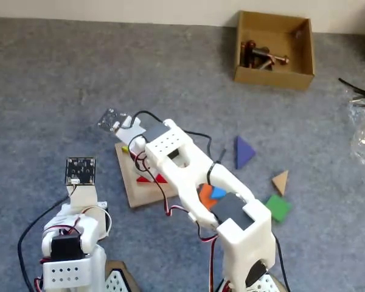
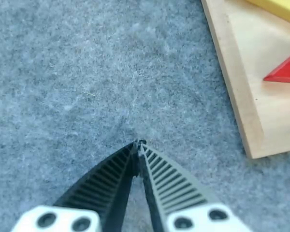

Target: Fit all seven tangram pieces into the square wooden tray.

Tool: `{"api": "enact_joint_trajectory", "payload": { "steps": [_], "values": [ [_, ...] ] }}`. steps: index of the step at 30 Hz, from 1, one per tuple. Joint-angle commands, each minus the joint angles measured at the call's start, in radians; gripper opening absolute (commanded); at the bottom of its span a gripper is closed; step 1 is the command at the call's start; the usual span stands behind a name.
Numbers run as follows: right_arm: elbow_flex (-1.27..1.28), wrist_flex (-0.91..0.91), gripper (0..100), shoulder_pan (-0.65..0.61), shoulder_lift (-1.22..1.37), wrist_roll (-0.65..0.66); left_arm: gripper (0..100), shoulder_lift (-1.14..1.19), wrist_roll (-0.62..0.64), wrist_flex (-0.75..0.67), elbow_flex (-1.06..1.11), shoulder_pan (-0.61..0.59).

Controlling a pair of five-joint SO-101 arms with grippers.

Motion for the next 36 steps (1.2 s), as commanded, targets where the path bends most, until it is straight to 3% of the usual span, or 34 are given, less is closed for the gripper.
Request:
{"api": "enact_joint_trajectory", "payload": {
  "steps": [1, 7, 16, 36],
  "values": [
    [-0.01, -0.024, 19.4, -0.022, 0.004, -0.026, 0, 0.007, 0.003, 0.008, 0.021, -0.008],
    [-0.018, 0.004, 19.4, 0.007, -0.004, -0.032, 0, 0.007, 0.003, 0.008, 0.021, -0.008],
    [-0.122, 0.275, 19.3, 0.042, -0.099, -0.032, 0, 0.007, 0.003, 0.008, 0.021, -0.008],
    [-0.122, 0.289, 19.1, 0.249, -0.124, -0.031, 0, 0.007, 0.003, 0.008, 0.021, -0.008]
  ]
}}
